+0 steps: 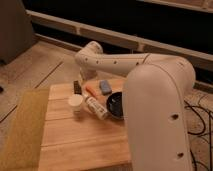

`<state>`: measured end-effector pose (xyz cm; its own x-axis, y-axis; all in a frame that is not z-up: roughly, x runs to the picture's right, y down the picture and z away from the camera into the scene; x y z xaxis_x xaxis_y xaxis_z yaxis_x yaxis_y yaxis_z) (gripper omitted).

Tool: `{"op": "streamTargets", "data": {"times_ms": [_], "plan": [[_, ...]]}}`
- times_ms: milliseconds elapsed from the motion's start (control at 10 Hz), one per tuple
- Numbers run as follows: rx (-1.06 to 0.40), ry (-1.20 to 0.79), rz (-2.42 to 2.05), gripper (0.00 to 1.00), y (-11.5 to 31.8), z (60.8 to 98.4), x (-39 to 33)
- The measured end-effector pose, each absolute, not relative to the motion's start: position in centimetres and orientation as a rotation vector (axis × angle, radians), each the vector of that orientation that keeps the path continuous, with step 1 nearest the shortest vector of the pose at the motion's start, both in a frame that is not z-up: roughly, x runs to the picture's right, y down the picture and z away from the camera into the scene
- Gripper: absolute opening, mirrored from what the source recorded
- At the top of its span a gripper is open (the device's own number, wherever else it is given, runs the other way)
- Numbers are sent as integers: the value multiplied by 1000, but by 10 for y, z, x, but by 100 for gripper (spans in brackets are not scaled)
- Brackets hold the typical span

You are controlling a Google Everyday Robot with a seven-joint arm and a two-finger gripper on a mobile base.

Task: Place the pepper on the white sponge

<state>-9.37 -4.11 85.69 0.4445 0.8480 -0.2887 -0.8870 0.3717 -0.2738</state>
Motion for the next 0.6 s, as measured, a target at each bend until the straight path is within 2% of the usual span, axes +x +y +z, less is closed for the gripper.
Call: {"op": "streamTargets", "data": {"times_ms": [600], "plan": [[-452,227,1038,65,-36,905,-69]]}}
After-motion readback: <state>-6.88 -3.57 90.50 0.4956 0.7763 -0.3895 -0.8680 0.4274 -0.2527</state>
